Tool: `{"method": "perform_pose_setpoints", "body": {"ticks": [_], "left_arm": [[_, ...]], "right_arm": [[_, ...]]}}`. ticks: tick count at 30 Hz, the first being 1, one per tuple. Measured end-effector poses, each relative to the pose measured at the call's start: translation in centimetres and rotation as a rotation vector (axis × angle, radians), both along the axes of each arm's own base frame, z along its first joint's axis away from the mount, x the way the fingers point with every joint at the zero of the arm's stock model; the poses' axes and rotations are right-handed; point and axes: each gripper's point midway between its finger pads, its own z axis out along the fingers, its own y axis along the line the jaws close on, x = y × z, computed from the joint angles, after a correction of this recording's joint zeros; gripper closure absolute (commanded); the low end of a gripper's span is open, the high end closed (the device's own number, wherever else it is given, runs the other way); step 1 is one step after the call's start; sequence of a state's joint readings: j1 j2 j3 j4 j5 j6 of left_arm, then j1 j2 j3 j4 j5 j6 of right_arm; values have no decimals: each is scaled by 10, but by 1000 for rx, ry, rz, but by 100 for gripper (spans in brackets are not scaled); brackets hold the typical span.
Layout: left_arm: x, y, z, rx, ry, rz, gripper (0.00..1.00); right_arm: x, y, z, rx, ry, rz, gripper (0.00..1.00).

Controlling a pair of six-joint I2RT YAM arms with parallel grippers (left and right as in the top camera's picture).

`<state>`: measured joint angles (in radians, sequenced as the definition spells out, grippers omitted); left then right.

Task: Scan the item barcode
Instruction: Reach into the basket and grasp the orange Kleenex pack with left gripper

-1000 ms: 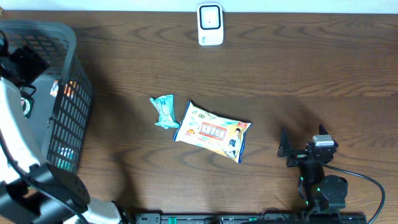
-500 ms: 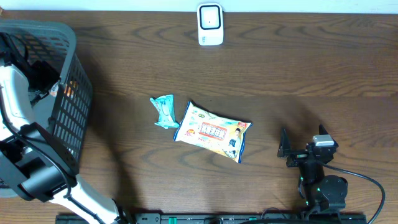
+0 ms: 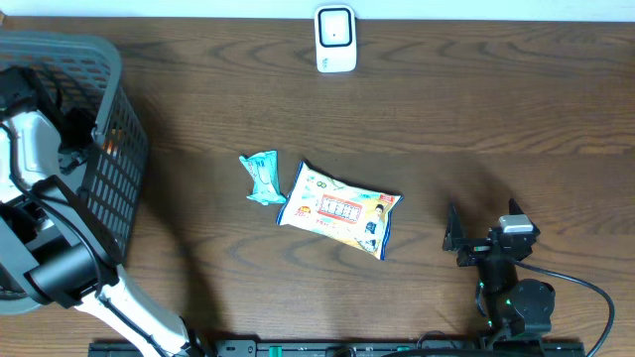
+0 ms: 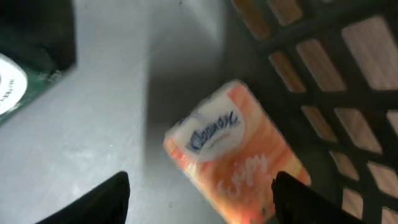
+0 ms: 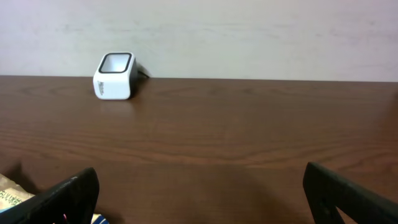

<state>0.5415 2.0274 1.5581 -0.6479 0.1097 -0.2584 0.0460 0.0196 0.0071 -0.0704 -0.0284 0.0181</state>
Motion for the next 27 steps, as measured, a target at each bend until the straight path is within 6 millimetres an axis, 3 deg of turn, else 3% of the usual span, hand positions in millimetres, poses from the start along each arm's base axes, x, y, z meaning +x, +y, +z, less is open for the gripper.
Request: {"method": "perform_pose_setpoints", "body": {"ticks": [4, 7, 14, 17, 20, 24, 27], "left_arm": [[3, -3, -13, -8, -31, -9, 30], [4, -5, -22, -9, -47, -13, 36], [10, -10, -27, -21, -89, -31, 80], [11, -12, -24, -22, -92, -32, 90], [8, -13, -21, -23, -87, -34, 92], [-3, -17, -2, -9, -92, -28, 92], [-7, -18, 49, 52, -177, -27, 93]], "right_arm": [[0, 0, 0, 0, 0, 0, 1], [0, 0, 0, 0, 0, 0, 1], [0, 0, 0, 0, 0, 0, 1], [0, 0, 0, 0, 0, 0, 1], [0, 0, 0, 0, 0, 0, 1], [0, 0, 0, 0, 0, 0, 1], [0, 0, 0, 0, 1, 0, 1]]}}
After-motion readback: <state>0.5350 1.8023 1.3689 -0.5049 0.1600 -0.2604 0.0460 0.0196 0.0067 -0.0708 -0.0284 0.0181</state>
